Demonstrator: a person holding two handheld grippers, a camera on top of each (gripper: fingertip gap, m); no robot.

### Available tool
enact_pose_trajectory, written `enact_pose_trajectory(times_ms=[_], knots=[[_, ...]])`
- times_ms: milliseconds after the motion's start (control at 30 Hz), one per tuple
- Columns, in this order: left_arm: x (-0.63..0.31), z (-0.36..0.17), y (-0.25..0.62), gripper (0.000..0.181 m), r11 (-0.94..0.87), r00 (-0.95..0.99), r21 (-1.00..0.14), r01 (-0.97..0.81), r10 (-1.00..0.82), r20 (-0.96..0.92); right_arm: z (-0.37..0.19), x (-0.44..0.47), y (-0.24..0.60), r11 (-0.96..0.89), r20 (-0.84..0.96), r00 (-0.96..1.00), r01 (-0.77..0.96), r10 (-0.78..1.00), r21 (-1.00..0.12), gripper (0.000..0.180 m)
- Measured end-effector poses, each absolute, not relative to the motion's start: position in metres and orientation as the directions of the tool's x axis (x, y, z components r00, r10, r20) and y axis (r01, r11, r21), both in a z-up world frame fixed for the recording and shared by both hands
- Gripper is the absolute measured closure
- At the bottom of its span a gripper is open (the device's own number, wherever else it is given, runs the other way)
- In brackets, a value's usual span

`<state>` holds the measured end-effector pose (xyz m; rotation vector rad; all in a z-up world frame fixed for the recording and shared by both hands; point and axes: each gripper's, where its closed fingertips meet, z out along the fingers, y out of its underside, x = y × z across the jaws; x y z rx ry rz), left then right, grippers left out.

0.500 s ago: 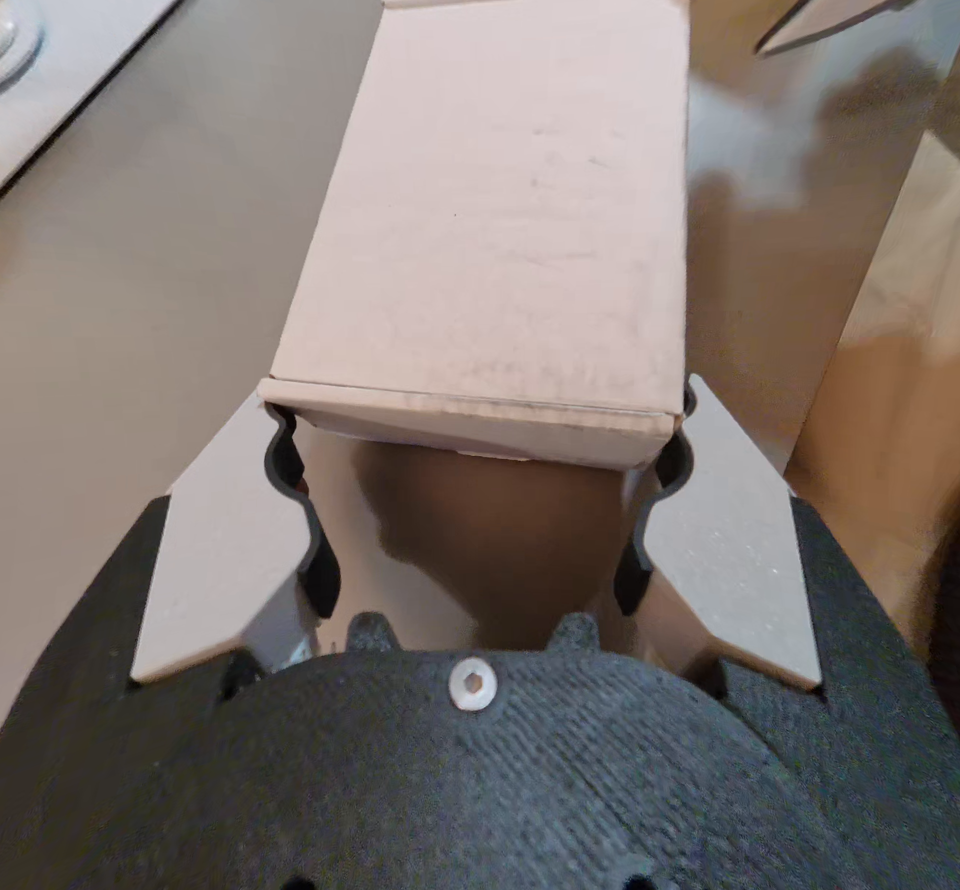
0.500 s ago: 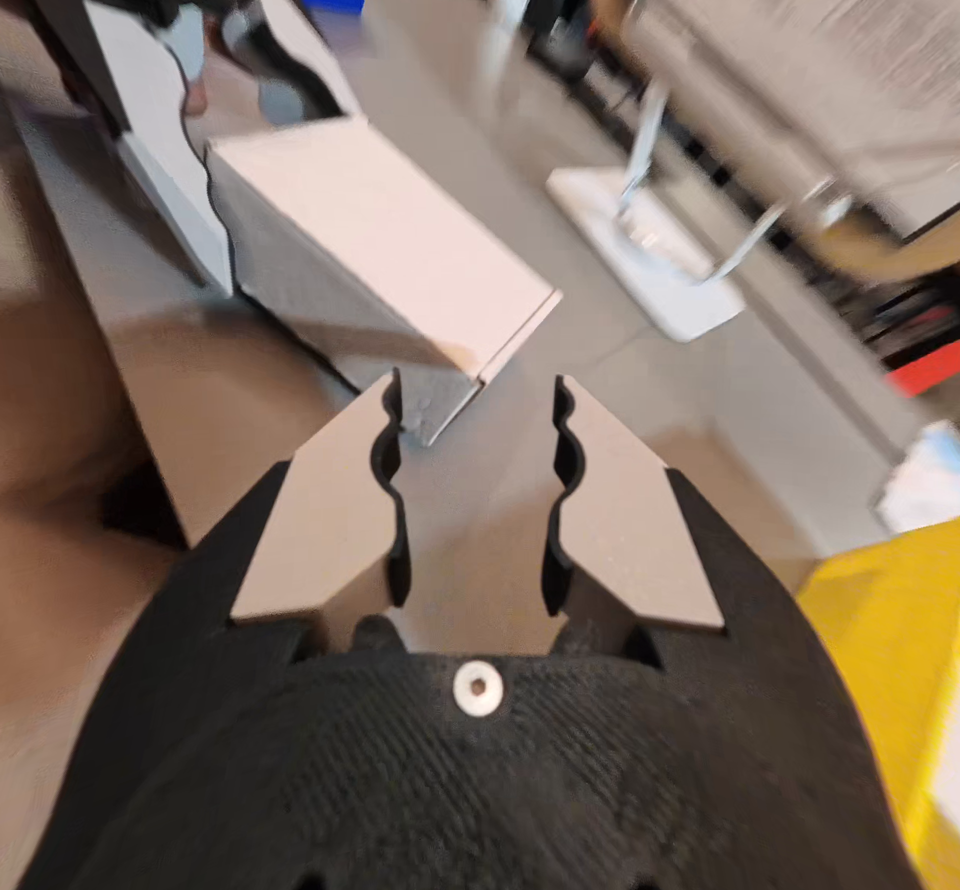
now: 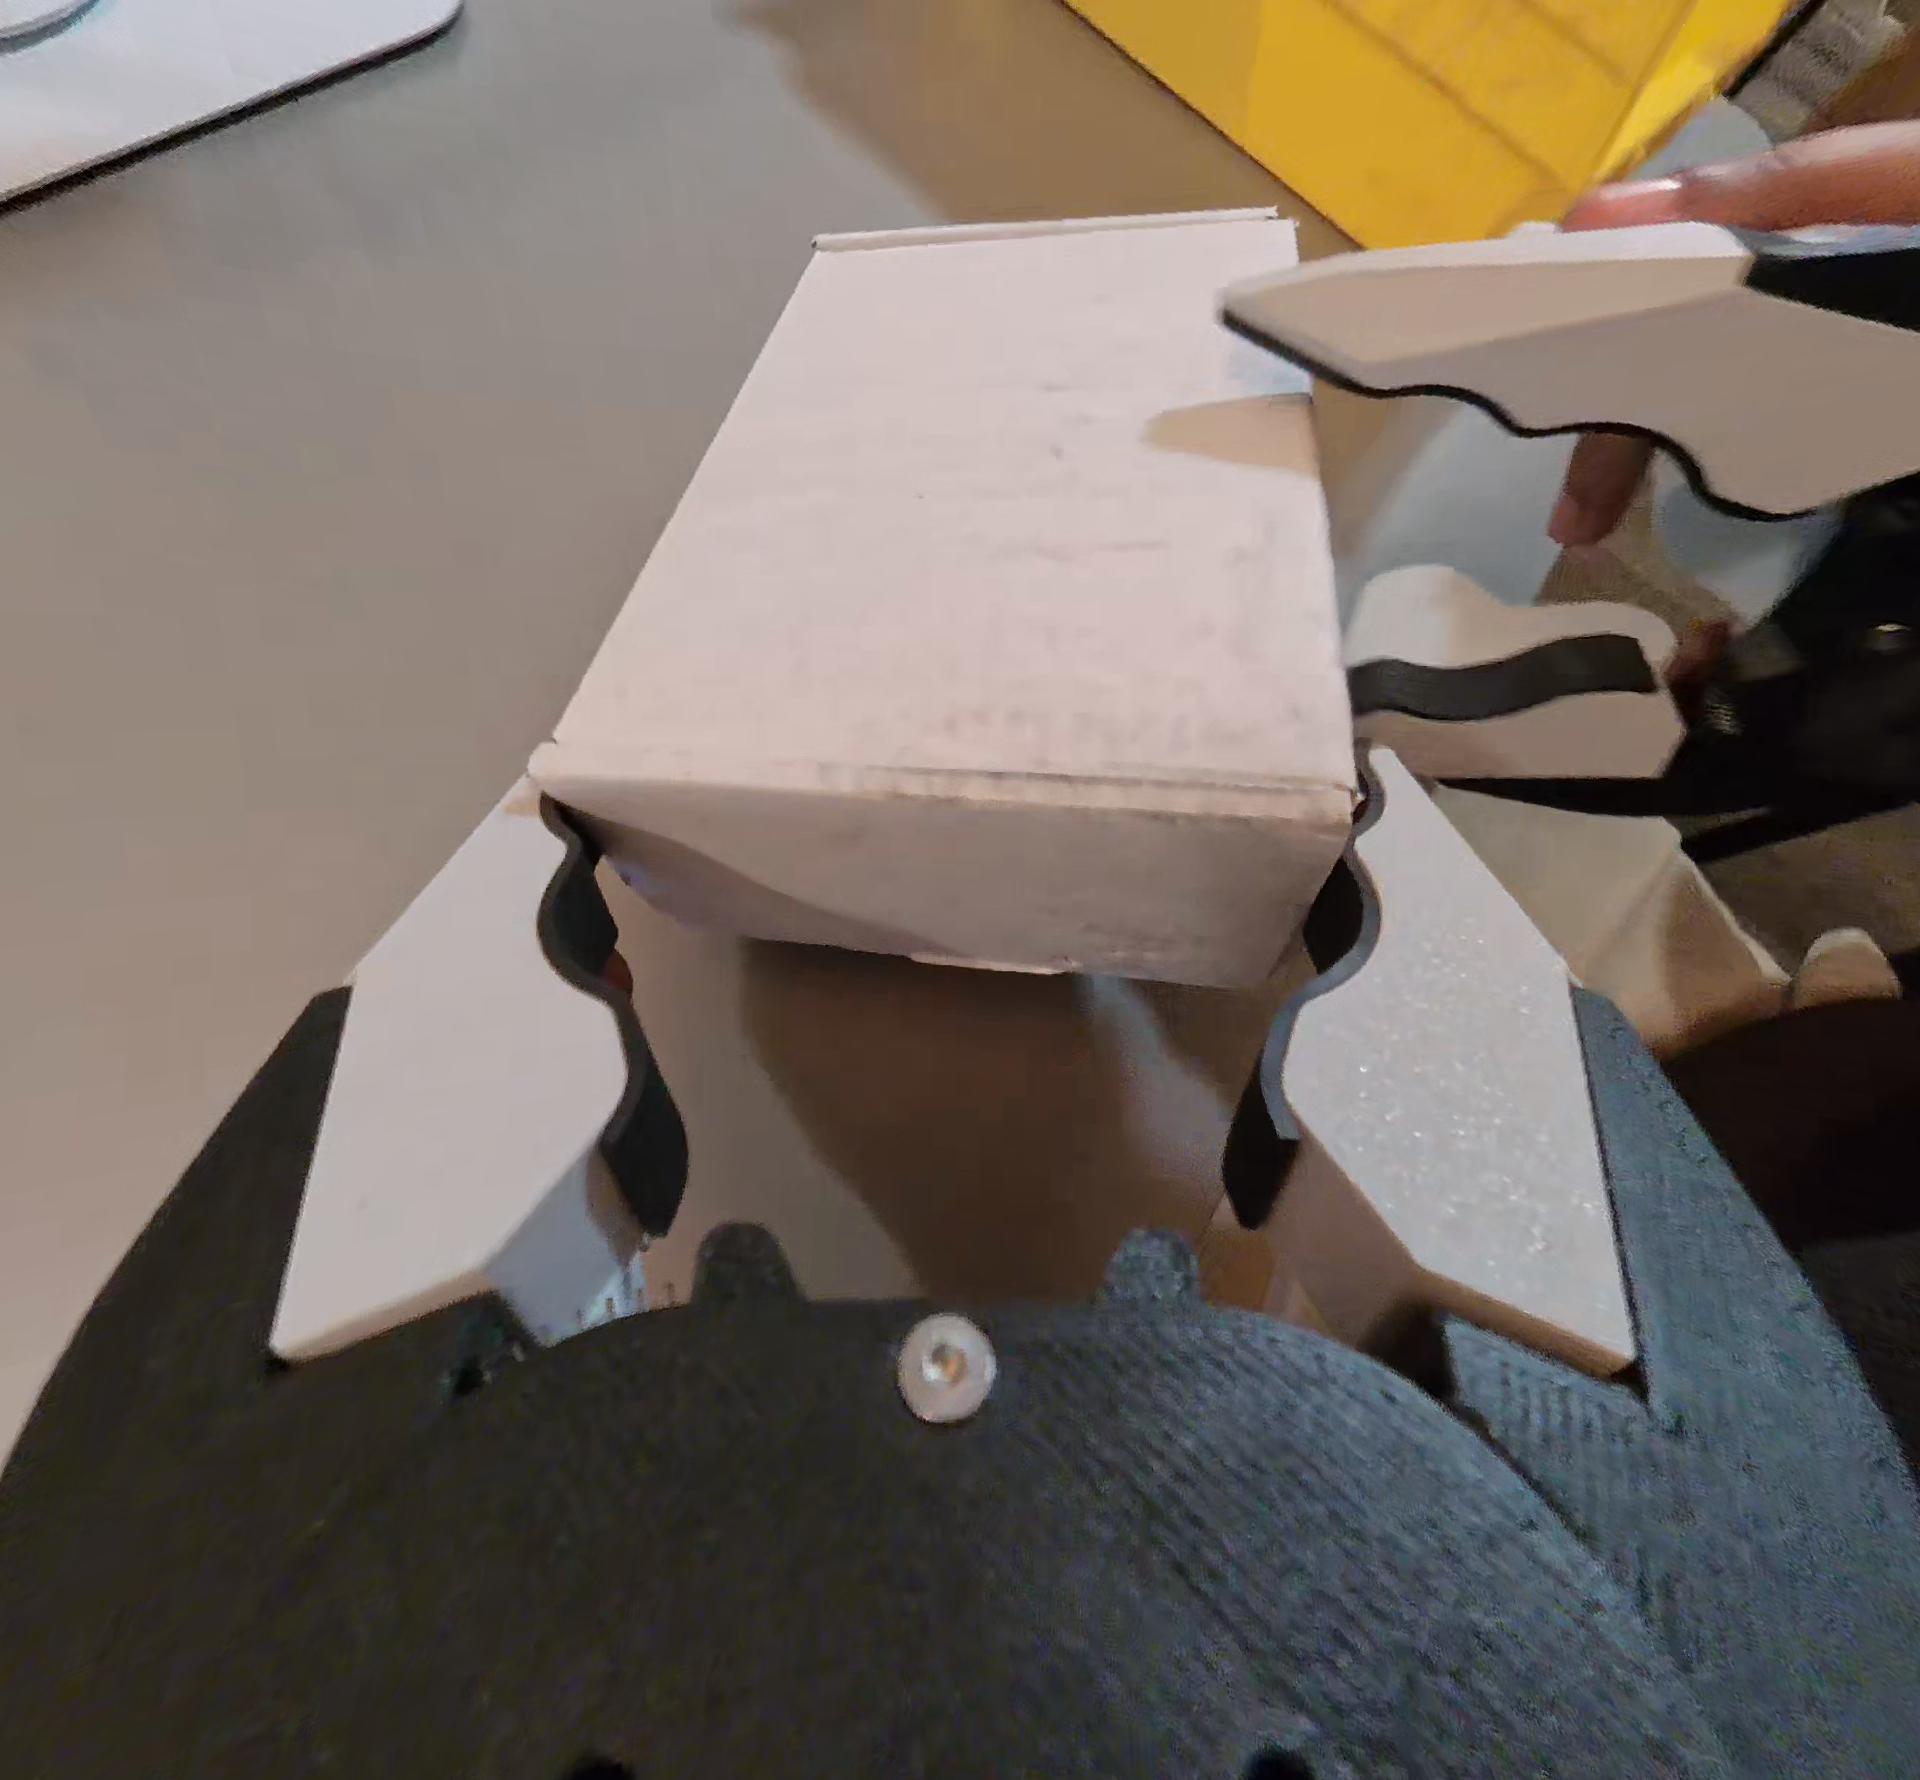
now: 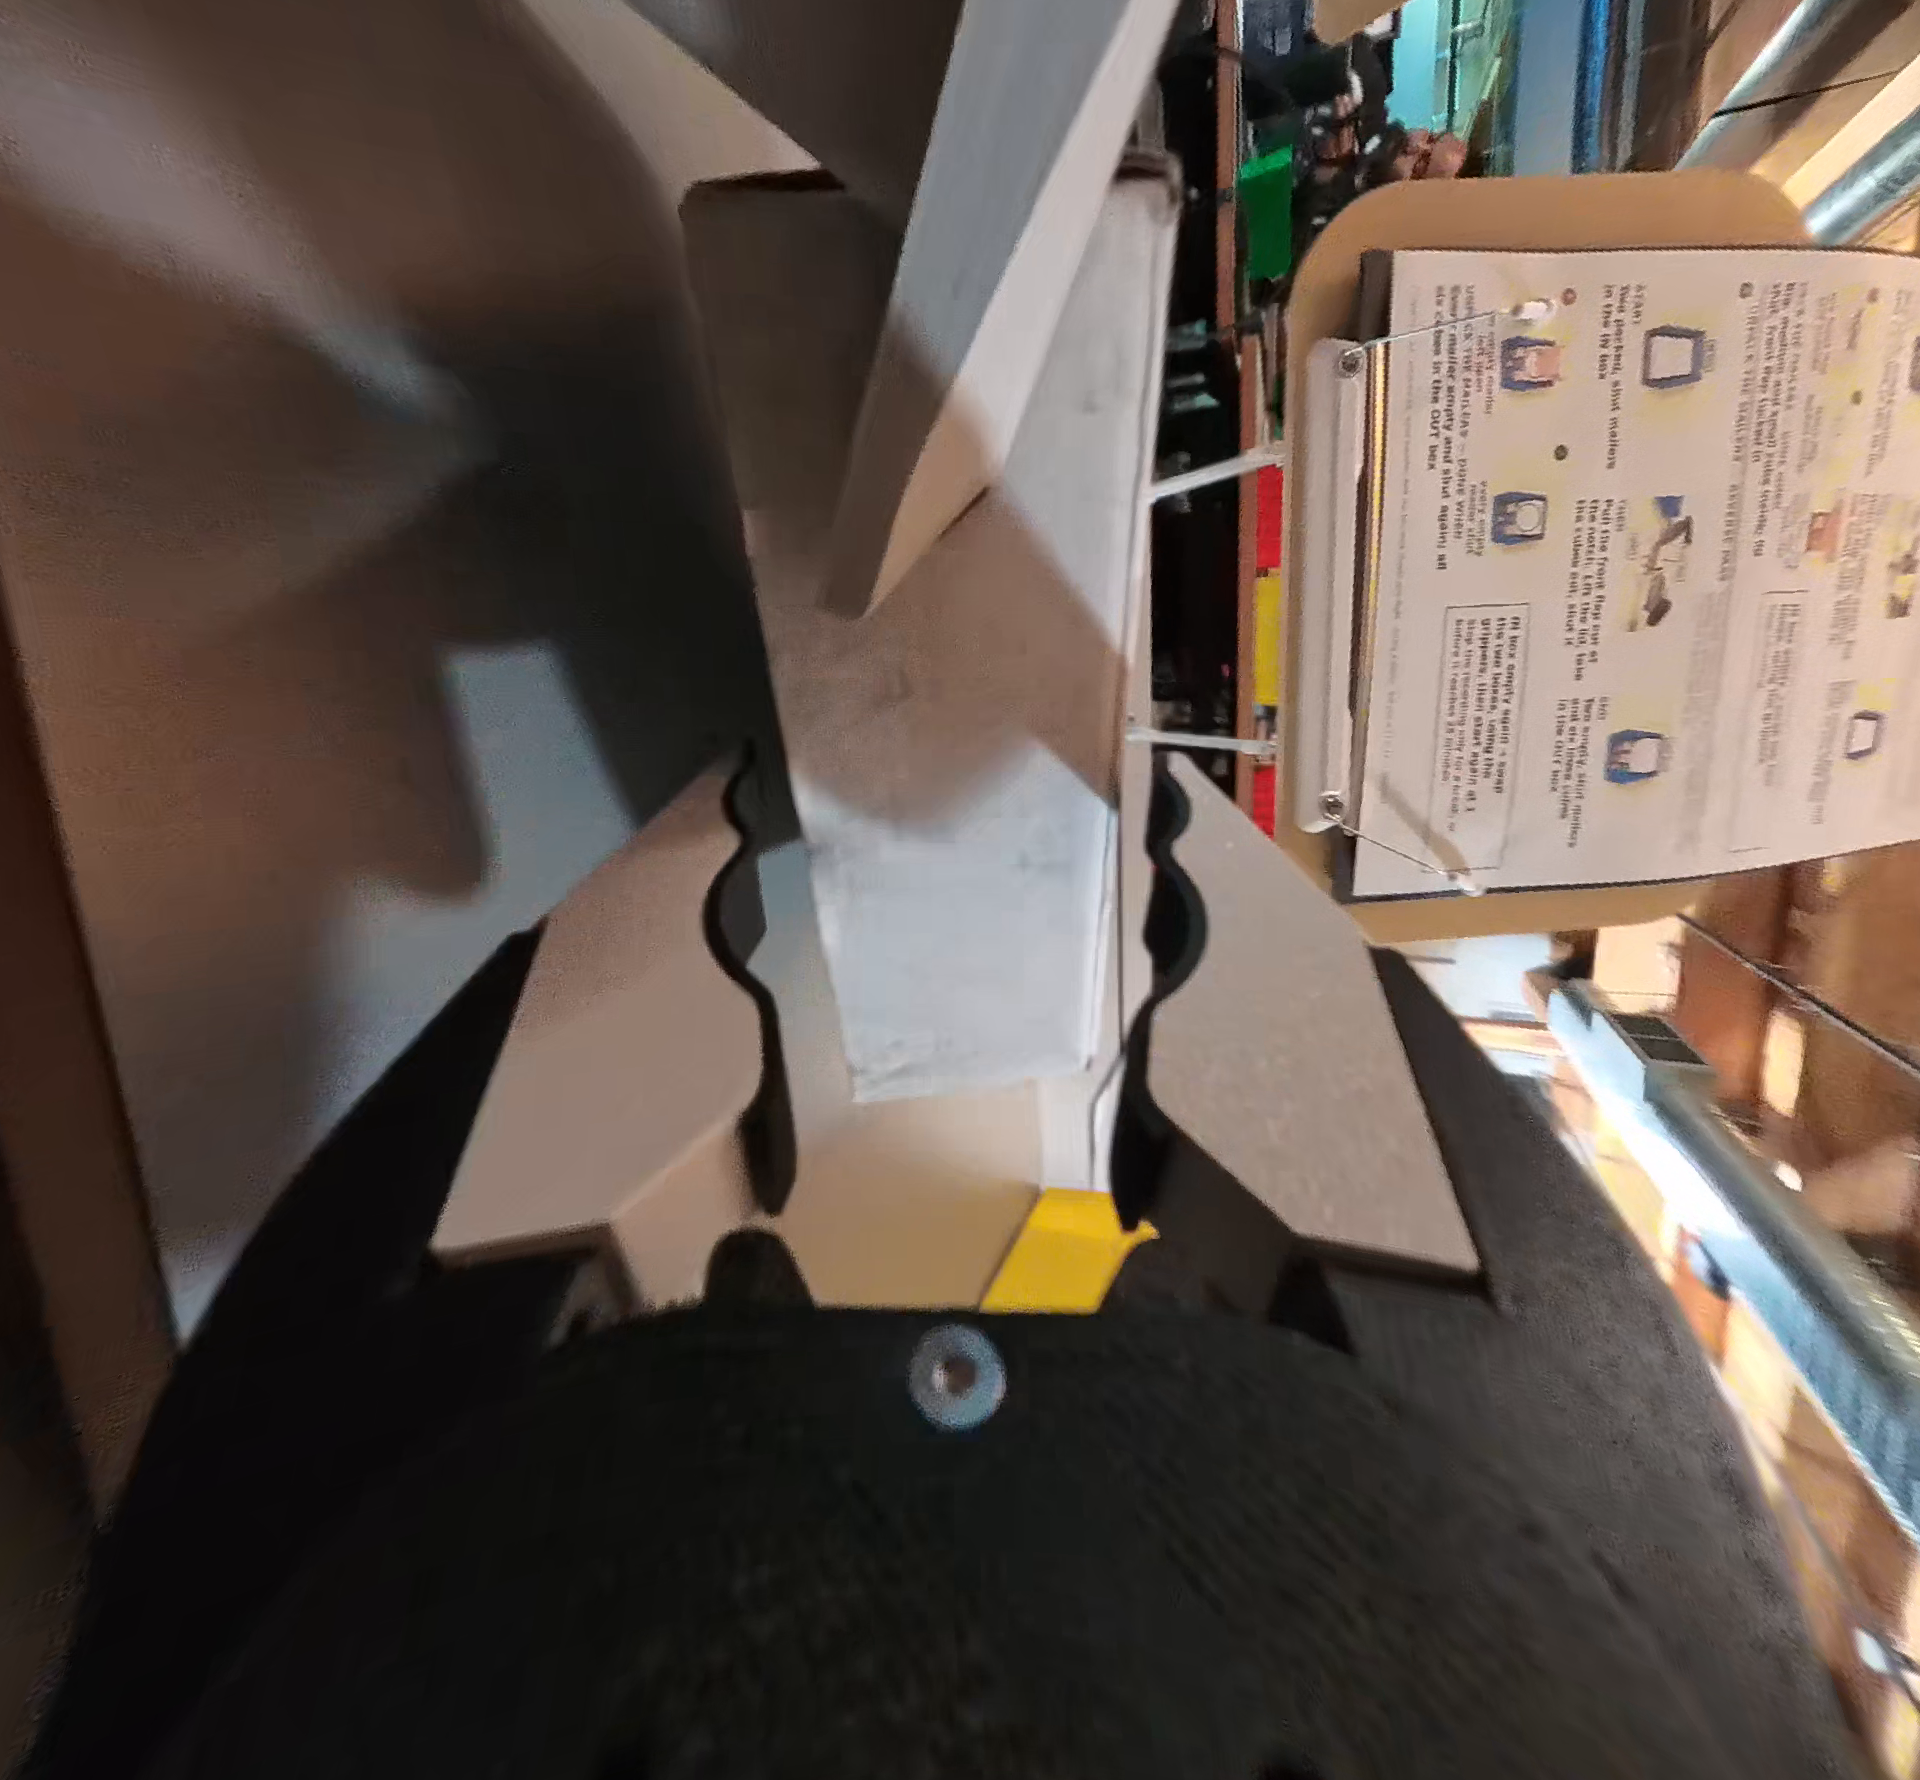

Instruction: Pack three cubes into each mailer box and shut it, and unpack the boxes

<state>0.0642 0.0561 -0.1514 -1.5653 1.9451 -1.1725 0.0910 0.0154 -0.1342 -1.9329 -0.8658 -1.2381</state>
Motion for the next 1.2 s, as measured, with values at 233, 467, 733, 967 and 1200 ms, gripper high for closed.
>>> enact_pose_trajectory(times_ms=[233,467,733,967,1200], knots=[[0.067,-0.130,0.051,0.050,0.062,-0.359,-0.877,-0.477,-0.924,0.130,-0.113,0.096,0.009,-0.565,0.966,0.209,0.821,0.154,-0.088,0.119],[0.063,-0.111,0.083,0.060,-0.102,-0.293,-0.909,-0.404,-0.927,0.234,-0.020,0.147,-0.041,-0.665,1.000,0.004,0.747,-0.012,-0.011,0.119],[0.068,-0.125,0.091,0.073,-0.059,-0.235,-0.902,-0.428,-0.956,0.174,0.018,0.299,-0.167,-0.860,0.992,0.086,0.496,-0.090,-0.121,0.120],[0.069,-0.135,0.084,0.073,0.001,-0.255,-0.890,-0.456,-0.958,0.130,-0.068,0.387,-0.194,-0.919,0.962,0.274,0.385,0.022,-0.088,0.120],[0.068,-0.143,0.081,0.073,0.027,-0.272,-0.877,-0.480,-0.955,0.120,-0.098,0.396,-0.192,-0.896,0.946,0.308,0.441,0.099,-0.050,0.118]])
